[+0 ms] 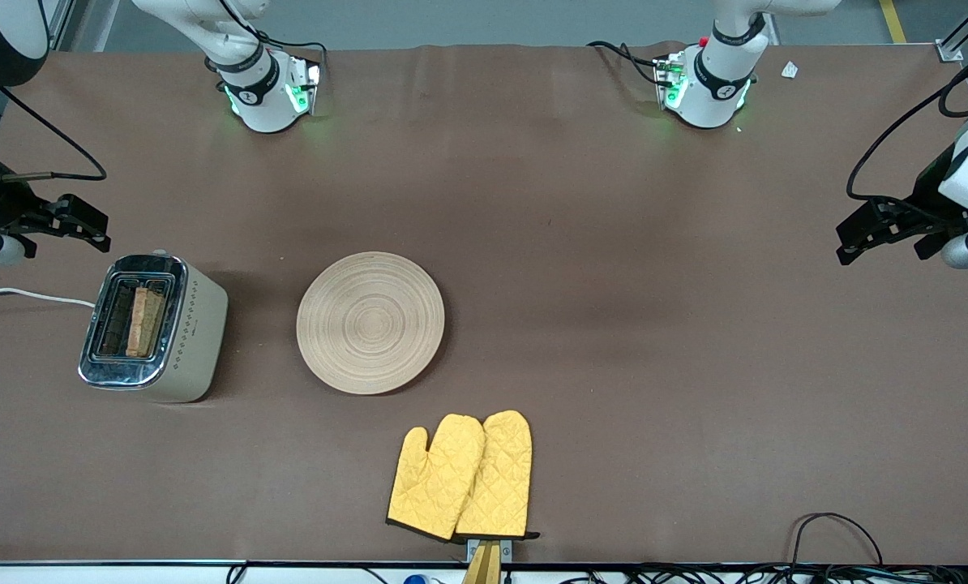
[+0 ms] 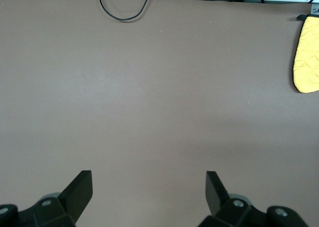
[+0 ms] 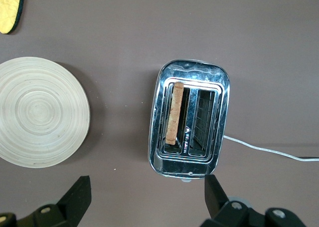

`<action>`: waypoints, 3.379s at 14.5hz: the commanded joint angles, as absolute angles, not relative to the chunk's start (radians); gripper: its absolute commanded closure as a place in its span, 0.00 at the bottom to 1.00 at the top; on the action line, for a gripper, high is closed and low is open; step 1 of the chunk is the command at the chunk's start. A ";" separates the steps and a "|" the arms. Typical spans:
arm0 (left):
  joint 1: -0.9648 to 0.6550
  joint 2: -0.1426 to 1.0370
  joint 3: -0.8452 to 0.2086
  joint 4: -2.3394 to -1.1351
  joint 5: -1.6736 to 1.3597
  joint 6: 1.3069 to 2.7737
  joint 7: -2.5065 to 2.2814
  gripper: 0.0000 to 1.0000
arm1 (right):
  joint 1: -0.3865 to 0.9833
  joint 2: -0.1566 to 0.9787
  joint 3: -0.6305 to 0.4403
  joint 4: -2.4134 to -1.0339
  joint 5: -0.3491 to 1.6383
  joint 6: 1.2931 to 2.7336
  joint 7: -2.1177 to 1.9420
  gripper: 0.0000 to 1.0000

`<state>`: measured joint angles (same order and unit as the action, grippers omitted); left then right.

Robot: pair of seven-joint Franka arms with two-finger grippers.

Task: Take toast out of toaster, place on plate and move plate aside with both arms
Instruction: 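Move the right gripper down over the toast in the silver toaster, then grasp the toast slice with the right gripper and lift it out, then carry the toast with the right gripper onto the wooden plate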

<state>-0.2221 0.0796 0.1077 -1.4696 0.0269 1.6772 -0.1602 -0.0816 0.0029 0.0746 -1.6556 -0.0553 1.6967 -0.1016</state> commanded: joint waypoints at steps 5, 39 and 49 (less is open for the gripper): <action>-0.221 0.091 0.106 -1.440 0.055 1.657 -0.166 0.00 | -0.126 -0.015 0.081 -1.687 -0.032 1.721 -0.144 0.00; -0.222 0.092 0.106 -1.445 0.052 1.658 -0.172 0.00 | -0.103 0.301 0.081 -1.485 -0.051 1.677 -0.094 1.00; -0.224 0.095 0.087 -1.476 0.035 1.646 -0.167 0.00 | 0.001 0.313 0.086 -1.719 0.449 1.886 0.163 1.00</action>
<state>-0.2214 0.0975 0.0913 -1.4761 0.0287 1.6577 -0.1598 -0.0194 0.3398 0.0871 -1.6335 0.3461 1.8263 0.1325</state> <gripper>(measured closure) 0.000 0.930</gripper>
